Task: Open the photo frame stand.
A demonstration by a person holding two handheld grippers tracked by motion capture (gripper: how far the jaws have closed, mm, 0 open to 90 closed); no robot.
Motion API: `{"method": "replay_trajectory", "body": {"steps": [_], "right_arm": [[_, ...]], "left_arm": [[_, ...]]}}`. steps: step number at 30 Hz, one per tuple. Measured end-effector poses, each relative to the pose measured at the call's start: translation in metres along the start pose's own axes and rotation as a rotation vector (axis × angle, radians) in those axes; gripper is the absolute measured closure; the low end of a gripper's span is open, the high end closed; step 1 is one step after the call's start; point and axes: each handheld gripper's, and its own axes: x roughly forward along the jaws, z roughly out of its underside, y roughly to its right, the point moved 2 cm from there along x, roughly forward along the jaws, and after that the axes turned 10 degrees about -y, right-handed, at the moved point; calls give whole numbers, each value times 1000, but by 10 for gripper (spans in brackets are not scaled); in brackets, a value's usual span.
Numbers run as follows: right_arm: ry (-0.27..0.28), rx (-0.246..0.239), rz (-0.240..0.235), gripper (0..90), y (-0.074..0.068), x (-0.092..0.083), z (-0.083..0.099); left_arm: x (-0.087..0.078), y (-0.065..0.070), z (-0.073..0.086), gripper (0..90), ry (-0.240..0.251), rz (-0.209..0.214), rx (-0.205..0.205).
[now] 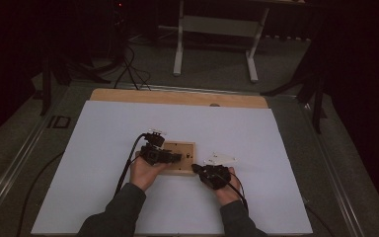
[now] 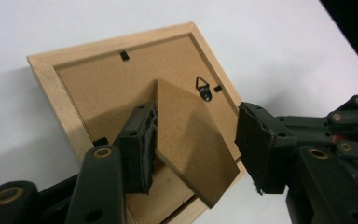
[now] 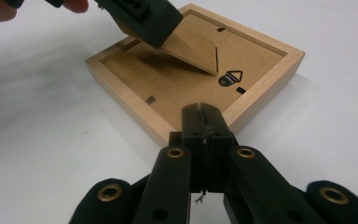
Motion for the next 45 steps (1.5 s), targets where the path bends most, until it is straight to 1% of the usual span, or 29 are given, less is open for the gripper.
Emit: {"method": "replay_trajectory", "body": {"steps": [2,3,6,8,11,15,16,18,21,22,23,25,26,28,30,31,33,35,38,41,43,44,45], "right_arm": [[0,0,0,894,0,0,0],[0,-1,0,894,0,0,0],[0,0,0,893,0,0,0],[0,0,0,893,0,0,0],[0,0,0,893,0,0,0],[1,0,1,893,0,0,0],[1,0,1,893,0,0,0],[1,-1,1,893,0,0,0],[1,0,1,892,0,0,0],[2,-3,2,891,0,0,0],[2,-1,1,891,0,0,0],[1,-1,-1,891,0,0,0],[1,-1,-1,891,0,0,0],[1,0,-1,890,0,0,0],[1,-1,-1,890,0,0,0],[1,-2,0,890,0,0,0],[1,-1,-1,890,0,0,0],[1,-1,-1,890,0,0,0],[1,-1,-1,890,0,0,0],[2,-1,-2,888,0,0,0],[2,-1,-2,887,0,0,0],[2,-1,-2,887,0,0,0],[2,-2,-2,887,0,0,0]], "left_arm": [[1,0,0,469,-4,-5,-2],[3,0,3,469,-22,-18,5],[3,0,5,458,-21,-8,-6],[2,0,6,455,-23,-6,-5],[2,-1,10,450,-38,-4,-9],[0,-3,16,448,-43,-2,-16],[0,-4,16,451,-42,6,-19],[0,-4,16,460,-38,13,-24],[1,-4,14,507,-30,25,-33],[2,-2,13,507,-31,29,-36],[3,-2,12,553,-32,28,-33],[3,0,10,602,-27,35,-35],[2,0,9,608,-21,39,-39],[1,1,7,605,-8,52,-41],[0,0,4,572,3,61,-54],[-1,0,4,559,3,67,-62],[-1,-2,3,558,-2,71,-68],[-1,-3,3,567,4,75,-79],[-1,-3,2,572,-3,75,-81],[-1,-4,2,578,-6,92,-94],[-1,-5,1,577,-5,104,-95],[-1,-5,1,568,-5,104,-95],[0,-6,1,568,-7,107,-103]]}}
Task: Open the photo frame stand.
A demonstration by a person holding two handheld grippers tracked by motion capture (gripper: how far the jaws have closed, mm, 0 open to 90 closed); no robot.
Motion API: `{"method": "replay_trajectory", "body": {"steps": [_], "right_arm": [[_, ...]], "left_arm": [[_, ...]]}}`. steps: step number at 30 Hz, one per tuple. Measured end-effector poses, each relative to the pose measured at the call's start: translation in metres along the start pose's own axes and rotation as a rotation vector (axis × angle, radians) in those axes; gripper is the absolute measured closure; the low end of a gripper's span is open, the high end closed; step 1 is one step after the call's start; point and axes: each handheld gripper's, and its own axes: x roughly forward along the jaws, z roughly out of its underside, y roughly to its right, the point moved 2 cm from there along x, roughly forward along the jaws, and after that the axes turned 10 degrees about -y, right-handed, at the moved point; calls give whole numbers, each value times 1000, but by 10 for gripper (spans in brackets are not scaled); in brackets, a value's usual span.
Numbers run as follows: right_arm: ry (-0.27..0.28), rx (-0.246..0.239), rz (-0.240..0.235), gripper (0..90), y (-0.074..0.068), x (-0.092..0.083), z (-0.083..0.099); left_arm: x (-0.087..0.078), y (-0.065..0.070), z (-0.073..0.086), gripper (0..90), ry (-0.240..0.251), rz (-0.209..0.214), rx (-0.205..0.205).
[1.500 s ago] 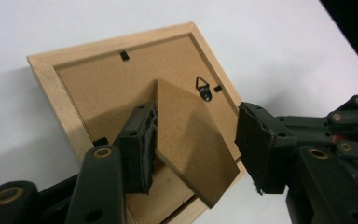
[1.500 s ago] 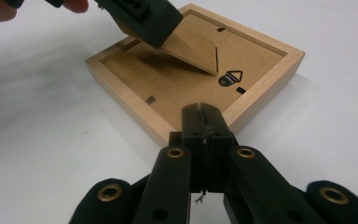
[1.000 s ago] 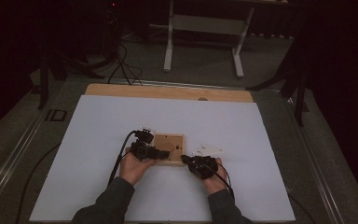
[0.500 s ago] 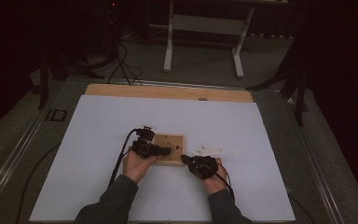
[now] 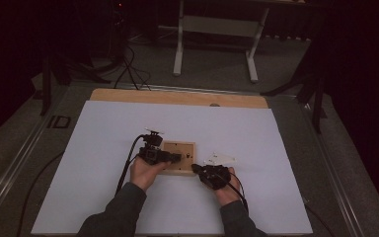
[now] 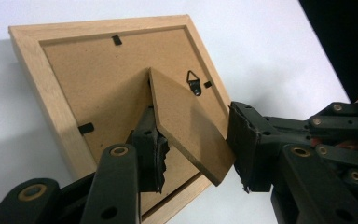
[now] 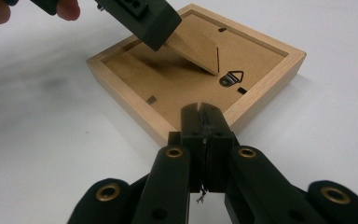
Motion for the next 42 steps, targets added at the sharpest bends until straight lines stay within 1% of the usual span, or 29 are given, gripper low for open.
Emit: {"method": "replay_trajectory", "body": {"steps": [1,3,5,11,13,17,20,22,25,29,34,35,36,37,42], "right_arm": [[0,0,-1,887,0,0,0],[0,0,-1,887,0,0,0],[-1,0,-1,887,0,0,0],[0,-1,-2,883,0,0,0],[0,-2,-5,875,0,0,0],[-4,-5,-13,849,-1,0,-1],[-10,-14,-3,825,-1,-1,-1],[-3,-9,0,807,0,-3,-2],[14,-1,15,759,3,-8,-3],[33,16,23,703,9,-13,-5],[50,30,23,660,12,-17,-7],[50,30,23,660,12,-17,-7],[51,31,21,654,12,-17,-7],[56,34,20,641,14,-18,-8],[67,48,9,616,17,-20,-11]], "left_arm": [[0,-1,0,548,-4,6,-4],[1,-2,-1,547,-7,9,-11],[1,-2,-1,569,-9,2,-13],[1,-2,-1,592,-20,-16,-18],[1,-3,-1,601,-18,-15,-19],[1,-2,-1,612,-14,-18,-7],[-1,0,0,619,-8,-24,7],[-2,2,1,625,2,-27,33],[-3,6,4,626,8,-47,71],[-5,9,9,628,21,-68,106],[-7,14,15,629,41,-94,148],[-7,14,15,628,41,-94,148],[-8,15,19,628,53,-105,174],[-9,16,22,629,62,-108,186],[-10,17,31,632,89,-114,213]]}}
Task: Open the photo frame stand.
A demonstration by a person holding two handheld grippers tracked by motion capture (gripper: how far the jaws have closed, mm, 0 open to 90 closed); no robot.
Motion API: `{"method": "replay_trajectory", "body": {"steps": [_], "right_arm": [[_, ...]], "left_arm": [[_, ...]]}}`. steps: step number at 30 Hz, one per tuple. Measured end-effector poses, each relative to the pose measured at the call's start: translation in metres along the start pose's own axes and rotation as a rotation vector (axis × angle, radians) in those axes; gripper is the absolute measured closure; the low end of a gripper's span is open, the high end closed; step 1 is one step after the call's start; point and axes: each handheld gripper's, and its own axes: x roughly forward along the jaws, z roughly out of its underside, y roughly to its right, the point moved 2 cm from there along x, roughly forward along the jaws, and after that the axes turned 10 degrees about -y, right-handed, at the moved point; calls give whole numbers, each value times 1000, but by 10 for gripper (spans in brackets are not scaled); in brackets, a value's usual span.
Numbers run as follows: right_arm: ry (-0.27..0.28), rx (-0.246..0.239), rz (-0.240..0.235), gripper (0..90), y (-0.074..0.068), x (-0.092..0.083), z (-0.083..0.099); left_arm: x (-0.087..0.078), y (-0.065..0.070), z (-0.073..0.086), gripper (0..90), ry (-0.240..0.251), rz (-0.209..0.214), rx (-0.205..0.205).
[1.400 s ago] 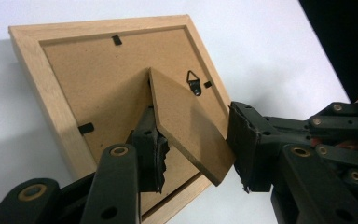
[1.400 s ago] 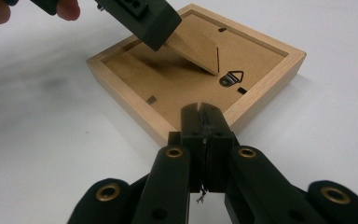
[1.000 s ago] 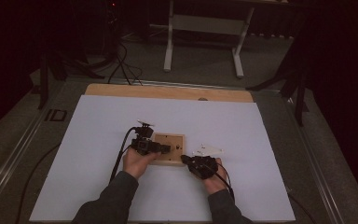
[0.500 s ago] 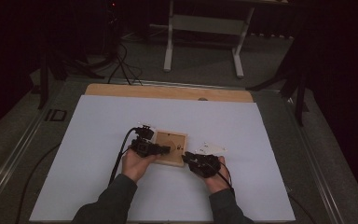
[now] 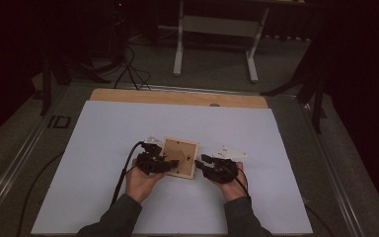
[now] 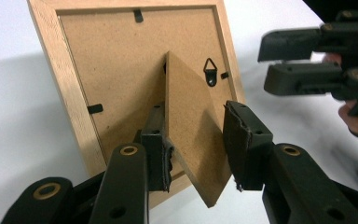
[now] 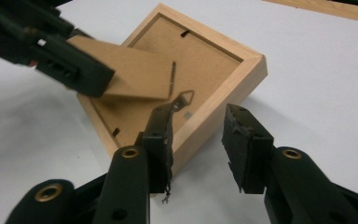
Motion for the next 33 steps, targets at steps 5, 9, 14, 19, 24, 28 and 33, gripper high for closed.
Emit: {"method": "replay_trajectory", "body": {"steps": [5,9,14,19,24,28,33], "right_arm": [[-1,4,-16,580,2,1,-3],[-7,2,-38,533,2,3,-8],[-7,34,-85,452,10,5,-15],[-21,30,-120,410,11,13,-21],[-33,39,-147,415,13,18,-24],[-27,37,-203,475,15,22,-25],[-17,8,-225,515,13,16,-26]], "left_arm": [[-3,3,9,636,18,-12,44],[-4,6,16,638,30,-26,82],[-5,9,20,640,39,-39,112],[-5,9,26,638,53,-46,135],[-6,10,32,640,65,-52,174],[-6,10,38,640,69,-55,213],[-7,10,39,642,46,-43,225]]}}
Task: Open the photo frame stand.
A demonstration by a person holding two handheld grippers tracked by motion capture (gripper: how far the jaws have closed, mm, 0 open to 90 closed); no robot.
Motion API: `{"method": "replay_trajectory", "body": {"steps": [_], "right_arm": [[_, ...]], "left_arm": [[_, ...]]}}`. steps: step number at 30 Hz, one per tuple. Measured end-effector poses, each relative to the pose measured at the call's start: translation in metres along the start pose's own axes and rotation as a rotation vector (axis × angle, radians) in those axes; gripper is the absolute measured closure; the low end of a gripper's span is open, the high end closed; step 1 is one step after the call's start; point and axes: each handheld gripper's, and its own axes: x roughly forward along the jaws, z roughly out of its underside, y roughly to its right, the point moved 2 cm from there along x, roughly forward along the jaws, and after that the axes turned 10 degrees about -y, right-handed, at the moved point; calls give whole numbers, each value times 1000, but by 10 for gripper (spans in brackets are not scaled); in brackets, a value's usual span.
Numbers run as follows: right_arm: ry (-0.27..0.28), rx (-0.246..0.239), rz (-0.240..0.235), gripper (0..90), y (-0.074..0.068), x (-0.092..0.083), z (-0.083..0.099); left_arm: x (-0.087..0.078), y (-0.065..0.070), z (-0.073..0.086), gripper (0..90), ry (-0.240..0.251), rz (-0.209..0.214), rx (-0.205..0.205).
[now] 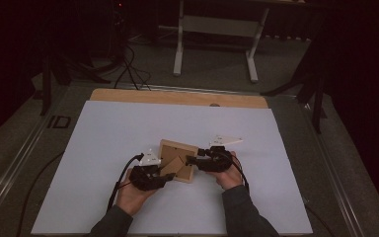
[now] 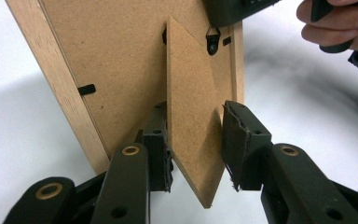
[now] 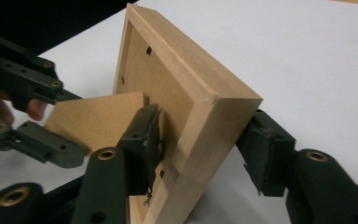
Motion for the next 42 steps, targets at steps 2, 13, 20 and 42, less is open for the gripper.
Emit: {"method": "replay_trajectory", "body": {"steps": [2,13,20,42], "right_arm": [[3,-5,0,521,0,-1,0],[13,-117,93,587,-14,-8,-6],[15,-137,121,596,-16,-10,-8],[11,-227,214,600,-26,-9,-12]], "left_arm": [[0,0,0,643,-7,-2,-3],[4,-5,1,668,-32,-30,-34],[8,-8,0,669,-23,-42,-41],[21,-14,-2,619,-20,-142,-20]]}}
